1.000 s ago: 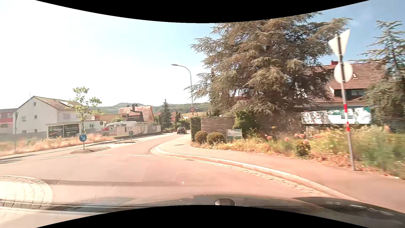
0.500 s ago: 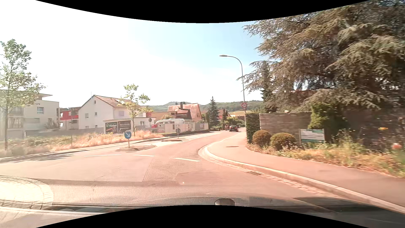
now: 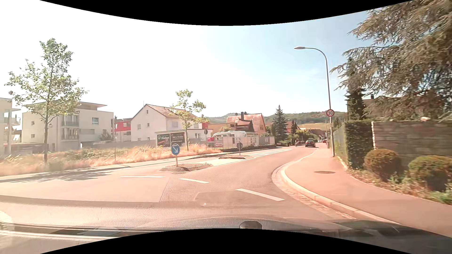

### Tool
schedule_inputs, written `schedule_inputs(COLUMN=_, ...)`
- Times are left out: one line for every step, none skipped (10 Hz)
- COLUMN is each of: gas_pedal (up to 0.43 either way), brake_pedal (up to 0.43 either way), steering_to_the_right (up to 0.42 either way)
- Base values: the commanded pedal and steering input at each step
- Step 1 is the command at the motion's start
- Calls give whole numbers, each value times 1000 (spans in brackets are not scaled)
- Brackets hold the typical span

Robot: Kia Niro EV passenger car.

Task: Follow the waypoints while adhering to traffic rules and regulations

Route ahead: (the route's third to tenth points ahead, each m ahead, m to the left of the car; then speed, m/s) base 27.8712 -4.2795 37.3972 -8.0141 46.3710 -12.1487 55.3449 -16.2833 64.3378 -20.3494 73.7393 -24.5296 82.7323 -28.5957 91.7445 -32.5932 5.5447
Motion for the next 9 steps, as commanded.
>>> schedule_inputs(gas_pedal=110, brake_pedal=0, steering_to_the_right=-140)
schedule_inputs(gas_pedal=110, brake_pedal=0, steering_to_the_right=-97)
schedule_inputs(gas_pedal=110, brake_pedal=0, steering_to_the_right=-60)
schedule_inputs(gas_pedal=110, brake_pedal=0, steering_to_the_right=-31)
schedule_inputs(gas_pedal=110, brake_pedal=0, steering_to_the_right=3)
schedule_inputs(gas_pedal=110, brake_pedal=0, steering_to_the_right=31)
schedule_inputs(gas_pedal=110, brake_pedal=0, steering_to_the_right=67)
schedule_inputs(gas_pedal=110, brake_pedal=0, steering_to_the_right=109)
schedule_inputs(gas_pedal=110, brake_pedal=0, steering_to_the_right=134)
